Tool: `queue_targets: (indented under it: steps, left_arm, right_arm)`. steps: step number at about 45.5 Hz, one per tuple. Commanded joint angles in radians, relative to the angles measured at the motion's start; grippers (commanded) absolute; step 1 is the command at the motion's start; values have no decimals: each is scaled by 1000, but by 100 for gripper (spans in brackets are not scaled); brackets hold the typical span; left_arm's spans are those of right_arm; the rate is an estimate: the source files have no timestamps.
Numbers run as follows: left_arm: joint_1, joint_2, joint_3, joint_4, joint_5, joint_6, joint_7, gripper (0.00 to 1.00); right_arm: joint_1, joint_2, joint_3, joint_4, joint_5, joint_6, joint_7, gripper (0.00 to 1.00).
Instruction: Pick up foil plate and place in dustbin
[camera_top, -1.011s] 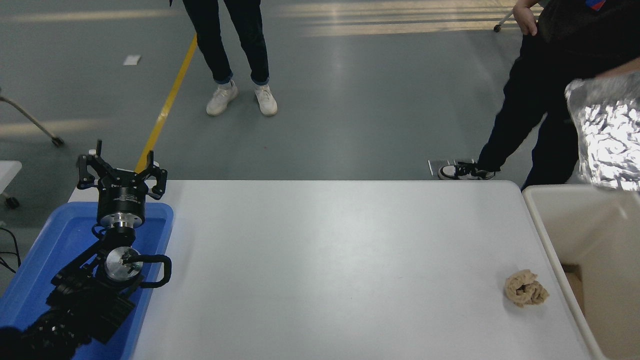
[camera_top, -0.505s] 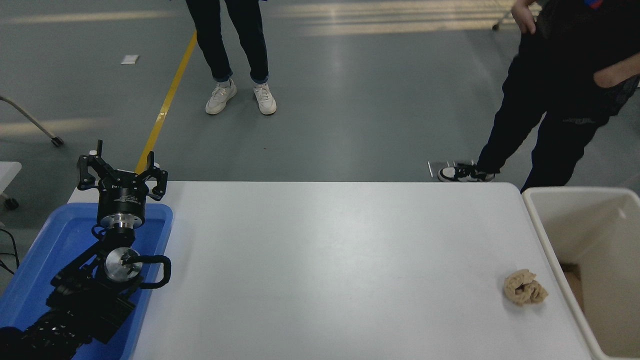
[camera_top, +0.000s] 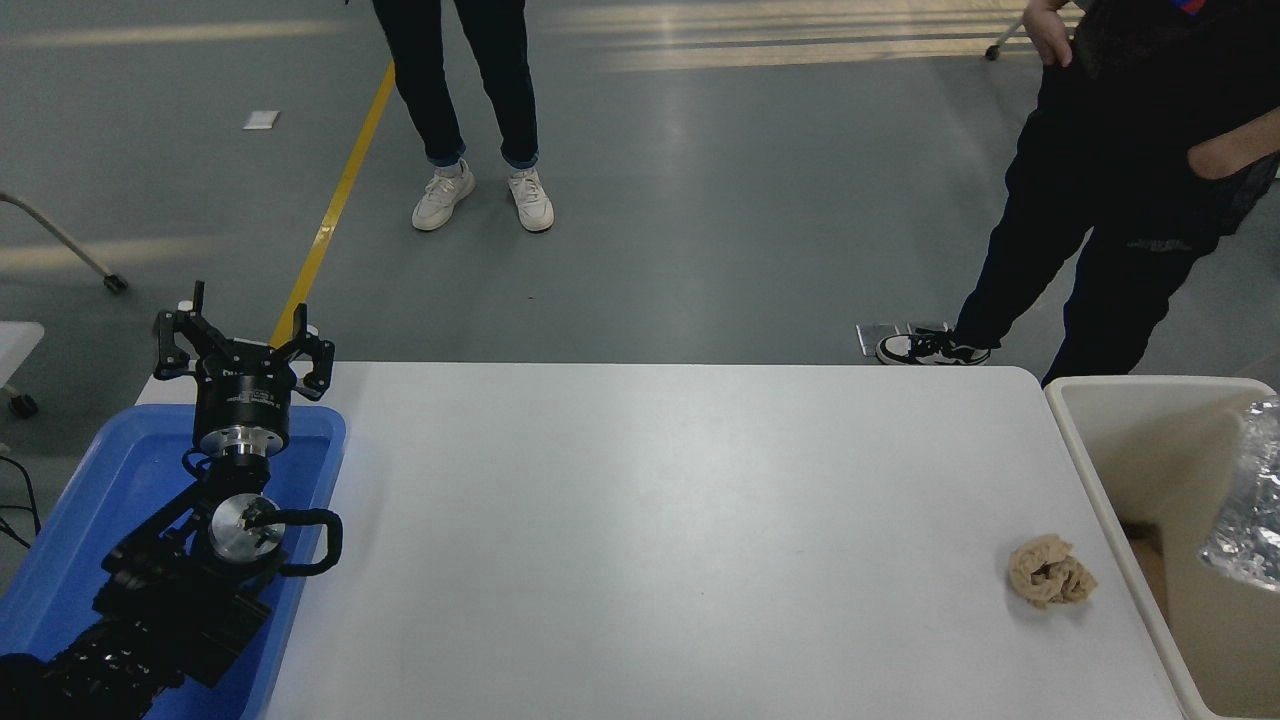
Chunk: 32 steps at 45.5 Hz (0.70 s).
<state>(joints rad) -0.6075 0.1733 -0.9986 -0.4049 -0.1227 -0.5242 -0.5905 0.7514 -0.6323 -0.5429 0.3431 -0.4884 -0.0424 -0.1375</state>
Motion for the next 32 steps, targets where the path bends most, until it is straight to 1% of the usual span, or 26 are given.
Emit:
queue_targets:
  steps: [1, 2, 3, 4, 5, 7, 18, 21, 25, 32]
  left_arm:
    - [0, 0, 0, 0, 0, 0, 0, 99]
    - [0, 0, 0, 0, 0, 1, 0, 99]
    - [0, 0, 0, 0, 0, 1, 0, 99]
    - [0, 0, 0, 0, 0, 1, 0, 99]
    - [0, 0, 0, 0, 0, 1, 0, 99]
    - [0, 0, 0, 0, 0, 1, 0, 99]
    - [0, 0, 0, 0, 0, 0, 0, 99]
    - [0, 0, 0, 0, 0, 0, 0, 99]
    - [0, 0, 0, 0, 0, 0, 0, 99]
    - [0, -2, 0, 0, 2, 0, 1, 99]
  right_arm:
    - [-38, 62, 17, -12, 21, -33, -1, 6]
    - [-37, 63, 17, -12, 22, -31, 1, 16]
    - [-33, 63, 17, -12, 22, -31, 1, 35]
    - [-32, 63, 17, -10, 22, -31, 1, 59]
    - [-30, 63, 17, -7, 22, -31, 1, 74]
    - [-23, 62, 17, -3, 21, -28, 2, 100]
    - [12, 51, 4, 57, -4, -17, 1, 100]
    - [58, 23, -31, 120, -27, -17, -1, 100]
    - [182, -64, -101, 279, -55, -11, 1, 100]
    - [495, -201, -251, 673, -55, 19, 1, 100]
